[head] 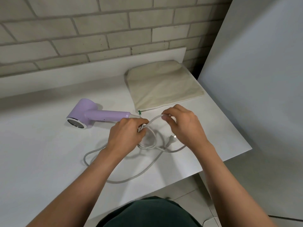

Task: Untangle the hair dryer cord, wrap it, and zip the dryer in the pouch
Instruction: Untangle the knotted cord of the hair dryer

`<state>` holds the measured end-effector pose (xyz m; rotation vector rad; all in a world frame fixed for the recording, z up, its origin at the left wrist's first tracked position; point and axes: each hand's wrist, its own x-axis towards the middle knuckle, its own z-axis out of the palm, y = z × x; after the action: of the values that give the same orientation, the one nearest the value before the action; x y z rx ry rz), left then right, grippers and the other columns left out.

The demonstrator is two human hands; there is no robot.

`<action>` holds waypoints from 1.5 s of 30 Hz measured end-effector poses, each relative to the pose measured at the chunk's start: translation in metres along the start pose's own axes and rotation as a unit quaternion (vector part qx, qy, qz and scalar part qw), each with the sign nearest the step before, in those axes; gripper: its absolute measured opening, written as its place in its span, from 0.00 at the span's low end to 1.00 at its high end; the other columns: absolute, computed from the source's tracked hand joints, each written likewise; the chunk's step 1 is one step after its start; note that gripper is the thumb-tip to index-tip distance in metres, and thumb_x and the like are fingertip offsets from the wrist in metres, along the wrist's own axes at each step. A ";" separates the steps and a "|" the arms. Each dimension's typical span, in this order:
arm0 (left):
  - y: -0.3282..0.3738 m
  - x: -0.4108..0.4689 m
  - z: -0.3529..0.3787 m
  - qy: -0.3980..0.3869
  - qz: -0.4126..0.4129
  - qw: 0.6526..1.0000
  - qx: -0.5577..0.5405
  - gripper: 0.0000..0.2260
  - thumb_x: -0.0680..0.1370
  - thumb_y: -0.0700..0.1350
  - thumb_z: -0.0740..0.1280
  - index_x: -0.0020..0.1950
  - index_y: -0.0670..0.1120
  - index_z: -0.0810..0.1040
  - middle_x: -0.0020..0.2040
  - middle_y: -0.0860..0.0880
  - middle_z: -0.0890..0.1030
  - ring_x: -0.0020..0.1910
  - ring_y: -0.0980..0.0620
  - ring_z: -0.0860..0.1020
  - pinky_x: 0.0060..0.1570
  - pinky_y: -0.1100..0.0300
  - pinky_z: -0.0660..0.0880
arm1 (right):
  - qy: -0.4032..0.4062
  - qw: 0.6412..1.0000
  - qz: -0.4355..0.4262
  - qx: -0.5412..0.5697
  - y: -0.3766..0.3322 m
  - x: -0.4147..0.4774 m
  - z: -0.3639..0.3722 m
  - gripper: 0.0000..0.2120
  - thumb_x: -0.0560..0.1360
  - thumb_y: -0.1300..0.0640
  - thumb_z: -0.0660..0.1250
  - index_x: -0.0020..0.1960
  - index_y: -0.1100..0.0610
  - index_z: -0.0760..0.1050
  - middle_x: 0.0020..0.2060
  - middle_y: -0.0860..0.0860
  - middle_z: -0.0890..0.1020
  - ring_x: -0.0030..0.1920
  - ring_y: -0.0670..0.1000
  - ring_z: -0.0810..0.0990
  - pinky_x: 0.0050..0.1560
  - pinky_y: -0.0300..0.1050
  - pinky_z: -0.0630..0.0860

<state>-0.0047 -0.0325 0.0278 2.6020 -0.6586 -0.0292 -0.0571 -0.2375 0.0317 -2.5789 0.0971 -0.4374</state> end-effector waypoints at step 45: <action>-0.017 -0.002 0.022 0.103 0.035 0.966 -0.235 0.07 0.82 0.52 0.69 0.55 0.53 0.85 0.40 0.57 0.79 0.40 0.54 0.81 0.43 0.52 0.81 | 0.149 0.971 0.126 0.135 -0.010 0.014 -0.042 0.09 0.82 0.51 0.68 0.57 0.51 0.85 0.48 0.41 0.79 0.42 0.41 0.79 0.49 0.40 0.75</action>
<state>-0.0019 -0.0273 0.0008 2.0906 -0.5843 0.0964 -0.0578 -0.2509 0.0750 -2.1834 0.4364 -0.6867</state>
